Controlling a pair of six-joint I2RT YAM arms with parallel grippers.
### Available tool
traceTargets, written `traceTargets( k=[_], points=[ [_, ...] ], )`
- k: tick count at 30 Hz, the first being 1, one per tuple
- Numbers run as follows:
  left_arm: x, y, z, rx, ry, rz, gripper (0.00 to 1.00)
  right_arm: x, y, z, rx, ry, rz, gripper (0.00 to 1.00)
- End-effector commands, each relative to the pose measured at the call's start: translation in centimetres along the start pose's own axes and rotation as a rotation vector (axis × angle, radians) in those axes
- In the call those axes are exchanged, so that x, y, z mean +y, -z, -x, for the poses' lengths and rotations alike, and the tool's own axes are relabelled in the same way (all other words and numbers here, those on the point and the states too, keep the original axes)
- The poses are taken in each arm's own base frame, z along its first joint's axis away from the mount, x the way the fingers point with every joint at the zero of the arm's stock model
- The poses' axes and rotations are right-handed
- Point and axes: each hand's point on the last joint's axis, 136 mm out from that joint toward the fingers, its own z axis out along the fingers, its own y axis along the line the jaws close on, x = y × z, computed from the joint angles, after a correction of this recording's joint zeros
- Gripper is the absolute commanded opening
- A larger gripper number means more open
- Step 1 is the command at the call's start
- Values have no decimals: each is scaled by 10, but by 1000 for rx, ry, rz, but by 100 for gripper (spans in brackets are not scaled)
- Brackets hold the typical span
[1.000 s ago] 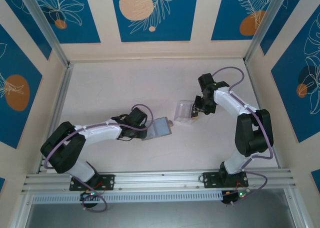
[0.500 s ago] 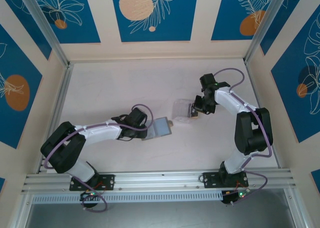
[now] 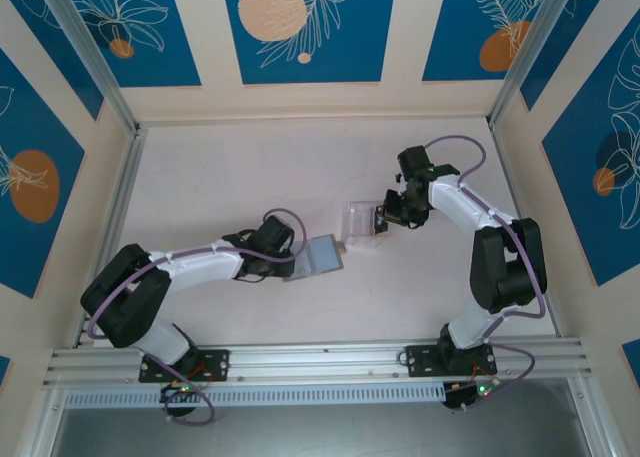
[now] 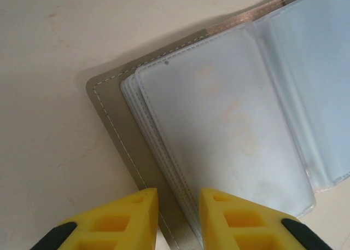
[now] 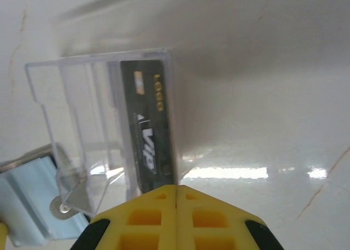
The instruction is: Put the credit cards into the card holder
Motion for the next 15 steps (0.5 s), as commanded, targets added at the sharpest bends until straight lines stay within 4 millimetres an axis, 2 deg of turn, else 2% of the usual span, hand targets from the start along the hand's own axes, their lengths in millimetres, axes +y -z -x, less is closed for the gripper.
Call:
traceTargets(
  k=[1,4,7,9,12,15],
  points=[
    [3,4,-1,1,0,-3,25,12,15,-3,-13,24,62,0],
    [3,4,-2,1,1,-5,25,7,15,-2,-9,11,38,3],
    [3,4,-2,1,1,-5,25,3,9,0,4,1,19,18],
    [3,4,-2,0,1,-5,25,2,6,2,2,4,-1,23],
    [3,5,-1,-1,-1,-3,25,1,3,6,2,17,-43,27],
    [1,14,7,-28,-5,-1,25,1,-3,6,9,25,-58,28]
  ],
)
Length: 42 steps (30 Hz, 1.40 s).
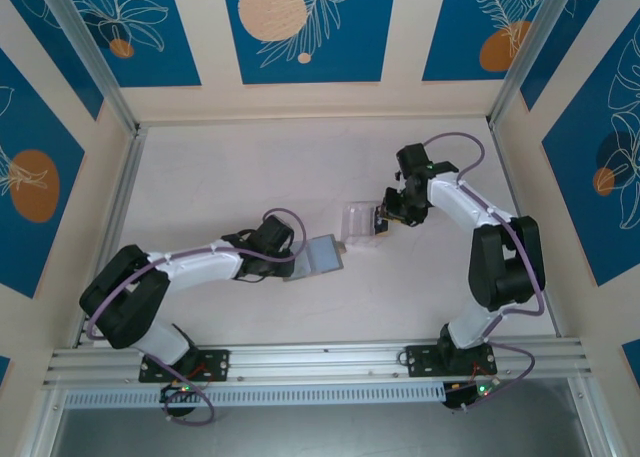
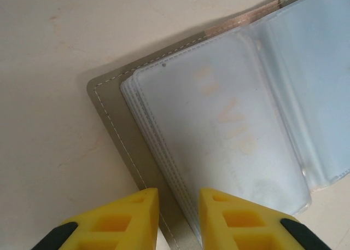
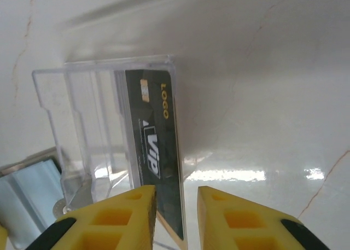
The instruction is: Put the credit cards into the card holder
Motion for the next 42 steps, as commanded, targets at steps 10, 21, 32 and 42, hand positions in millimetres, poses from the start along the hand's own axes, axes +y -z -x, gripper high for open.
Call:
traceTargets(
  k=[10,21,32,42],
  points=[
    [-5,40,30,-91,-34,12,25,7,-10,1,24,57,-52,11],
    [-10,34,30,-77,-37,-9,25,23,9,-9,29,115,-40,3],
    [-14,35,34,-81,-38,-19,25,41,-3,-23,119,123,66,18],
    [-14,34,33,-80,-39,-22,25,32,-6,-40,151,139,26,20]
  ],
)
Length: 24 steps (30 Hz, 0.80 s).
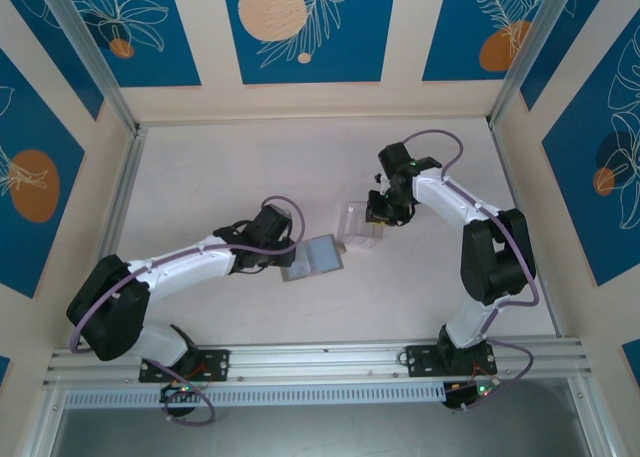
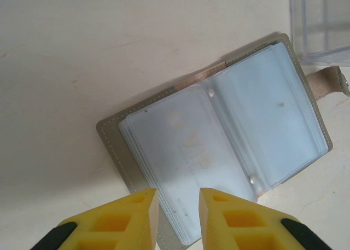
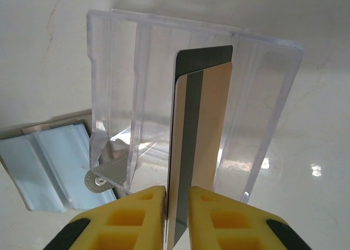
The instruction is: Put the credit cards into the card holder
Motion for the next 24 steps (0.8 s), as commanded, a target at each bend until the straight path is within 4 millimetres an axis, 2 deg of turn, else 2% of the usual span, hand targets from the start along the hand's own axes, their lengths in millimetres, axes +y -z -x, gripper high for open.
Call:
traceTargets(
  k=[1,12,18,24],
  points=[
    [-2,0,4,4,-15,-8,25,-5,-3,-21,61,17,-28,20],
    [0,-2,0,13,-11,-5,25,-4,1,-37,74,59,-87,23],
    [-1,-3,0,15,-10,-7,25,-15,2,-40,72,54,-156,24],
    [1,-2,-1,12,-8,-2,25,-10,8,-44,64,73,-149,24]
  ],
)
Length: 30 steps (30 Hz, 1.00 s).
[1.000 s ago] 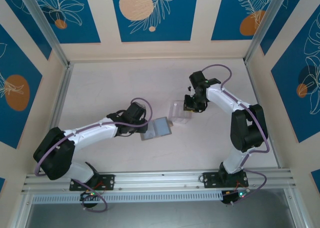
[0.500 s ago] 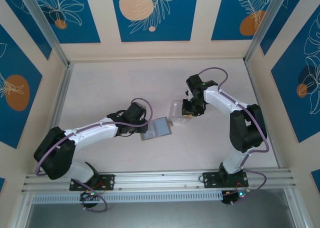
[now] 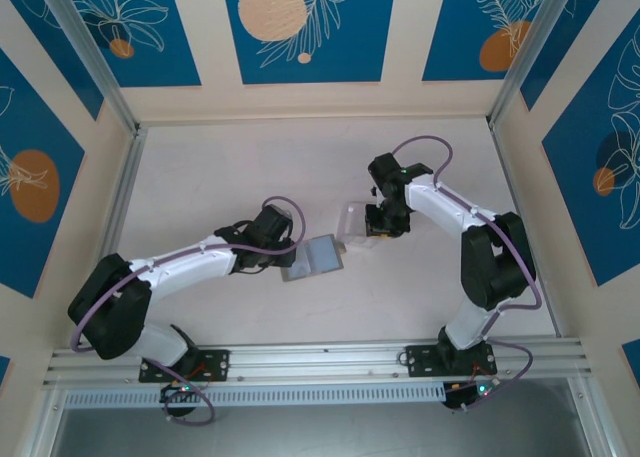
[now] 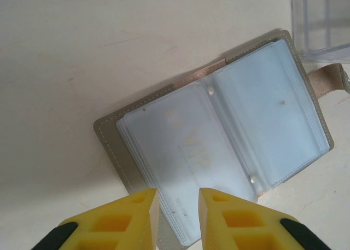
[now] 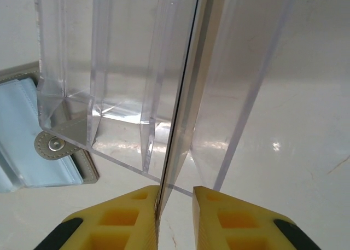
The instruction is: Put the credit cards into the card holder
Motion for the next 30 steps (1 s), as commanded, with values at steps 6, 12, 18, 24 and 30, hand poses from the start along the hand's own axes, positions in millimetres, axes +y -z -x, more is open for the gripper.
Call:
traceTargets(
  k=[6,12,18,24,30],
  points=[
    [2,0,-1,9,-4,1,25,3,12,-15,7,22,17,22],
    [3,0,-1,8,-3,4,25,-1,9,-17,14,20,6,16],
    [4,0,-2,12,-1,11,25,3,14,-19,6,26,18,13],
    [4,0,-2,10,1,9,25,-2,13,-13,-6,18,-1,17],
    [5,-1,-3,13,6,9,25,11,11,-2,-22,39,-12,24]
  ],
)
